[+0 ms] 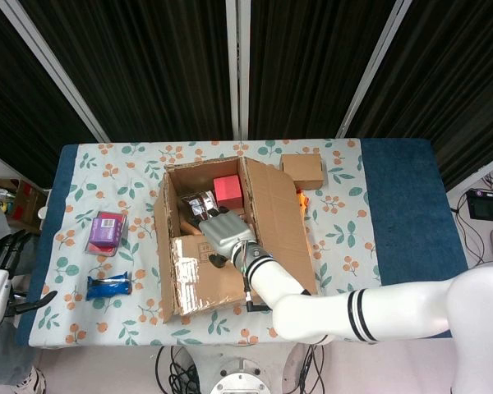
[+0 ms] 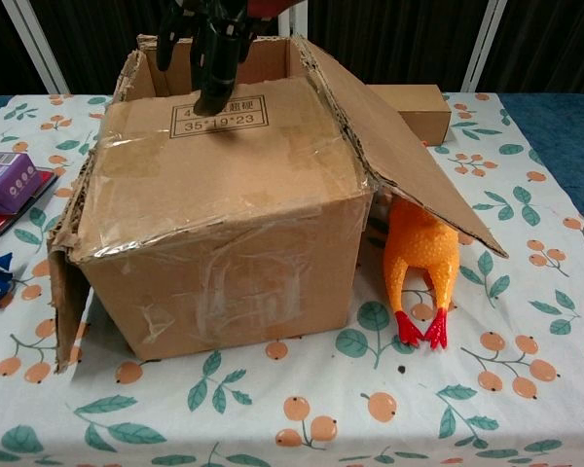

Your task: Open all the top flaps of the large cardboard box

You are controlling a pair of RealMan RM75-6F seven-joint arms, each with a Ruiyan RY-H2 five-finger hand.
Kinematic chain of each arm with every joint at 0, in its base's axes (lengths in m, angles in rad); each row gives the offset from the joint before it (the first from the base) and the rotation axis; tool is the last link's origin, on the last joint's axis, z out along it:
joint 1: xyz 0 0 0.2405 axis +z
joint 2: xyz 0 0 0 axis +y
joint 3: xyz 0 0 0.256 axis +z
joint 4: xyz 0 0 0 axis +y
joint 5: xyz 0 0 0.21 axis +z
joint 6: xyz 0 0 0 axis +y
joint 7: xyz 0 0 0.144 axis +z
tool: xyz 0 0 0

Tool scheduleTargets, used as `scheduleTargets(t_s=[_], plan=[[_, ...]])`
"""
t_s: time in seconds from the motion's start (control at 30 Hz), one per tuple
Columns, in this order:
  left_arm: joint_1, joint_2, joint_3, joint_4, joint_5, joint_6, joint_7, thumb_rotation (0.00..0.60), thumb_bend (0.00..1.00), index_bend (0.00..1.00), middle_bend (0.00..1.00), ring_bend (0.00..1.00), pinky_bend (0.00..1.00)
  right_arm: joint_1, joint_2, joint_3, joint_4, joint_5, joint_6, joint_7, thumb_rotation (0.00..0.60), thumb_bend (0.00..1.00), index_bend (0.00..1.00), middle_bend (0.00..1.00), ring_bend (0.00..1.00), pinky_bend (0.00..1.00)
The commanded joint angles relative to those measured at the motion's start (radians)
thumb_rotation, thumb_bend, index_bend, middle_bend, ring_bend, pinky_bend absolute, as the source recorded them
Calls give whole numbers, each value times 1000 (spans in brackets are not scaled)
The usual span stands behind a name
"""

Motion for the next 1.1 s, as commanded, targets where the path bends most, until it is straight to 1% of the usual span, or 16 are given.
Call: scheduleTargets(t_s=[0.03,0.1,0.3,0.4,0.5,0.6,0.73,0.77,0.87,0.93,1.0,1.1], plan=[[-1,1,-1,-3,-1,-4,0,485,96,81,67,78,202,-18,36,13,-27,-23,-23,33,600,336,97,357,0,0],[-2,2,-2,-7,-2,-7,0,485,96,81,67,78,202,-29,63,26,-45,-32,-43,61,600,336,97,362,0,0],[-9,8,-10,-20,-9,-22,-1,487,96,81,67,78,202,-65,191,70,-120,-65,-125,149,600,336,98,371,0,0],[-15,12,-14,-29,-14,-32,-2,483,96,81,67,78,202,-87,268,93,-165,-88,-165,199,600,335,91,374,0,0],[-20,15,-19,-41,-21,-41,-5,485,96,81,67,78,202,-112,350,109,-202,-103,-234,254,600,333,74,378,4,0],[-23,17,-22,-52,-25,-45,-1,485,96,81,67,78,203,-140,430,117,-227,-122,-332,313,600,329,58,381,7,0],[-26,22,-24,-71,-31,-55,6,486,97,81,67,78,203,-185,533,126,-255,-189,-470,392,600,328,41,381,7,0],[-27,24,-24,-75,-31,-56,7,486,97,81,67,79,203,-195,554,124,-261,-205,-505,409,600,329,38,381,7,0],[-30,29,-26,-87,-30,-59,17,487,96,81,67,78,203,-210,622,99,-268,-266,-638,456,600,331,31,381,7,0],[-32,32,-28,-97,-28,-59,23,488,96,81,67,78,203,-225,658,100,-271,-314,-710,500,600,331,20,381,7,0],[-35,35,-30,-105,-27,-60,26,487,97,81,67,78,203,-255,683,126,-280,-357,-756,540,600,332,8,381,7,0],[-39,37,-31,-114,-26,-66,36,488,96,81,67,79,203,-338,710,200,-291,-417,-840,604,600,331,0,383,11,0]])
